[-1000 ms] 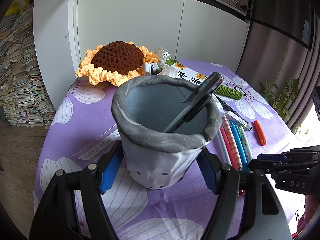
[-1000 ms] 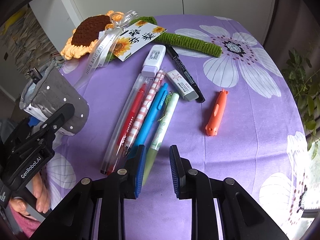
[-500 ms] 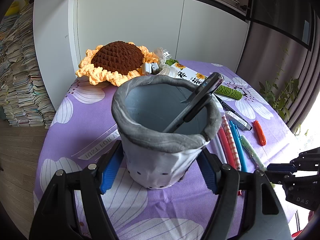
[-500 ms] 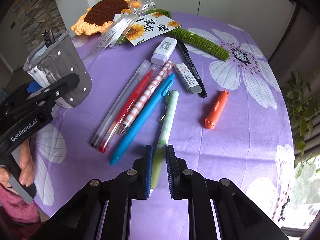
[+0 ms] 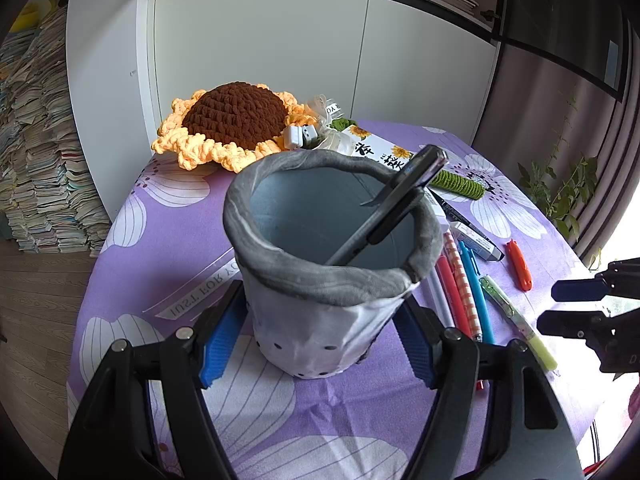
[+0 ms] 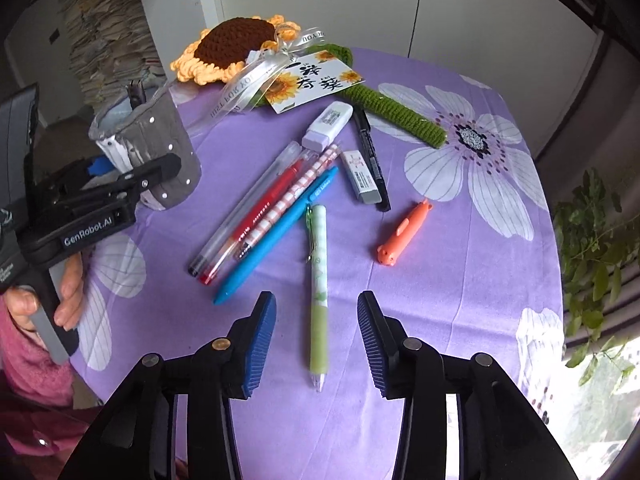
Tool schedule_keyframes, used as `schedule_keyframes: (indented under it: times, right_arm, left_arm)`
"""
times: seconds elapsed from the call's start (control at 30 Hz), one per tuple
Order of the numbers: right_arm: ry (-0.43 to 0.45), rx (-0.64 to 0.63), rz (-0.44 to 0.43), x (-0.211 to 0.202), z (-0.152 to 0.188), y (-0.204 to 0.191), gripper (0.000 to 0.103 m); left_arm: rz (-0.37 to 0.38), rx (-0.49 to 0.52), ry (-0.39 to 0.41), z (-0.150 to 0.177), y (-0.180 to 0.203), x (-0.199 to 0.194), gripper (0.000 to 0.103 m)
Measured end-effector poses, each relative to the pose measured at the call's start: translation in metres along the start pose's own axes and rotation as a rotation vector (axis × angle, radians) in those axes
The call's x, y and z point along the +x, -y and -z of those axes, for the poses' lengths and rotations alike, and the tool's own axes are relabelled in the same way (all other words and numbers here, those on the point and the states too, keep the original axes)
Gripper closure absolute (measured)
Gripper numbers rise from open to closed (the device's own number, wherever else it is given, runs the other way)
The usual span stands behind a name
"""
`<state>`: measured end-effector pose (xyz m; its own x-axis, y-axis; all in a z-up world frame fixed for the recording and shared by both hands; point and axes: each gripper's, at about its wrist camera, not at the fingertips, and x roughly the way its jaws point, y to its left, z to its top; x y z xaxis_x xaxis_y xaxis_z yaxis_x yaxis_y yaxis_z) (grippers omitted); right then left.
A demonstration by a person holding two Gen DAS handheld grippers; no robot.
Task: Organize stationery
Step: 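Close the right gripper on the light-green pen, then lift the green pen with the right gripper and insert it into the pen holder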
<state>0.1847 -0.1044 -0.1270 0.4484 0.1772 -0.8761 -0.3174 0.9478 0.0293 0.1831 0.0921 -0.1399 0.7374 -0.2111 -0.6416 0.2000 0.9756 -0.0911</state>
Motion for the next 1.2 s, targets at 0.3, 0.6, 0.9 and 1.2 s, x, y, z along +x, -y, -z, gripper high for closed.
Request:
schedule_keyframes:
  times: [0.3,0.6,0.9,1.2]
  right_arm:
    - [-0.047,0.055,-0.050,0.039,-0.037,0.010,0.061]
    - [-0.086,0.006,-0.016,0.055,-0.041,0.000,0.076]
    - [-0.093,-0.042,0.008,0.059,-0.050,-0.007,0.086]
    - [0.006,0.000,0.003,0.021,-0.047,-0.008,0.087]
  left_arm:
    - [-0.001,0.000,-0.008,0.001,0.000,0.001,0.031]
    - [0.000,-0.001,-0.008,0.001,0.000,0.001,0.032]
    - [0.000,-0.001,-0.008,0.001,0.000,0.001,0.032]
    - [0.000,-0.001,-0.009,0.001,0.000,0.001,0.032]
